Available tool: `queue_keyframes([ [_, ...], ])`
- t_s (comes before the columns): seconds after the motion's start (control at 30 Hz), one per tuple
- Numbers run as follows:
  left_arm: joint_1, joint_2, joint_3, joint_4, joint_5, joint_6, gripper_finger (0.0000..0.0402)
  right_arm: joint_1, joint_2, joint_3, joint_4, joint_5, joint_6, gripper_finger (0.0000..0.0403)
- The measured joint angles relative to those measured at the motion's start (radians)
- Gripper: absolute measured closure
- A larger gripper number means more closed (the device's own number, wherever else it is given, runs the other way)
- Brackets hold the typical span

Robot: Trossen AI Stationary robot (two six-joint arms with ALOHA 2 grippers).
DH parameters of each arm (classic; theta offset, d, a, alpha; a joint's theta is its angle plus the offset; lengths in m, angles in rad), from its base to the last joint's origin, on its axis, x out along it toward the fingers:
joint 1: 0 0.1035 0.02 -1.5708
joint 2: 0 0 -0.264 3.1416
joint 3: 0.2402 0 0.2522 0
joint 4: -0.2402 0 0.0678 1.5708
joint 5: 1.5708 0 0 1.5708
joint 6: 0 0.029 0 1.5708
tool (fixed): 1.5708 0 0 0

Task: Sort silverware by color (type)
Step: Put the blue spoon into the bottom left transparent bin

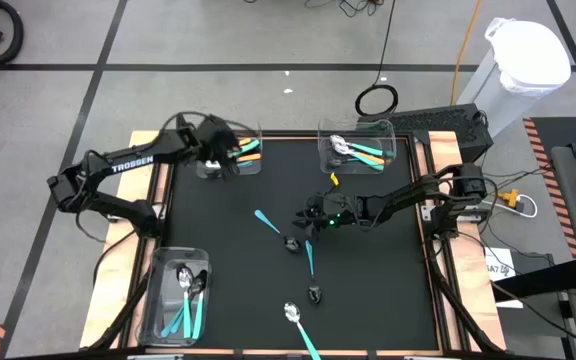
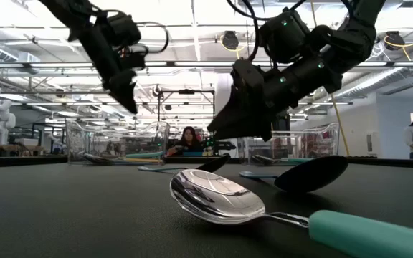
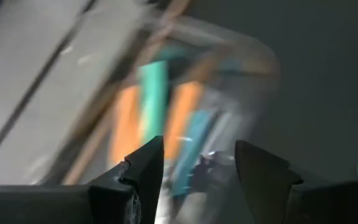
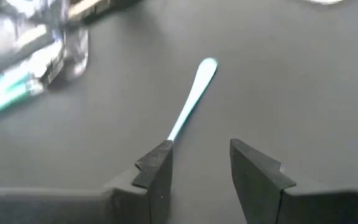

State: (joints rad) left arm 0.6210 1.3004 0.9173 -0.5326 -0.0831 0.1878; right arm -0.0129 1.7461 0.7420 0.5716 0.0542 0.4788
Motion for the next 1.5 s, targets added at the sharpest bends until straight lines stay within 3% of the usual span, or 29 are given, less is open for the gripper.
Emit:
queue_keyframes([
  [0.13, -0.139, -0.002, -0.024, 0.051, 0.129, 0.003, 0.0210, 0.042, 0.021, 0.013, -0.017, 0.039, -0.071, 0.0257],
  [0.27, -0.290, 0.014, -0.105, 0.205, 0.256, 0.027, 0.0210, 0.094, 0.007, 0.018, -0.020, 0.203, -0.100, 0.0257],
  [0.4, -0.415, 0.054, -0.171, 0.397, 0.243, 0.035, 0.0210, 0.128, -0.027, 0.018, -0.047, 0.310, -0.099, 0.0257],
  [0.53, -0.480, 0.136, -0.184, 0.571, 0.232, 0.053, 0.0210, 0.136, -0.074, 0.018, -0.117, 0.313, -0.095, 0.0257],
  [0.83, -0.505, 0.354, -0.178, 0.649, 0.226, 0.158, 0.0210, 0.149, -0.196, 0.018, -0.322, 0.344, -0.075, 0.0257],
  [1.03, -0.512, 0.436, -0.177, 0.696, 0.327, 0.158, 0.0218, 0.153, -0.204, 0.017, -0.361, 0.422, -0.096, 0.0257],
  [1.27, -0.519, 0.497, -0.176, 0.748, 0.333, 0.109, 0.0267, 0.152, -0.204, 0.017, -0.360, 0.498, -0.100, 0.0257],
  [1.5, -0.514, 0.522, -0.173, 0.763, 0.333, 0.080, 0.0352, 0.151, -0.204, 0.017, -0.360, 0.499, -0.121, 0.0257],
])
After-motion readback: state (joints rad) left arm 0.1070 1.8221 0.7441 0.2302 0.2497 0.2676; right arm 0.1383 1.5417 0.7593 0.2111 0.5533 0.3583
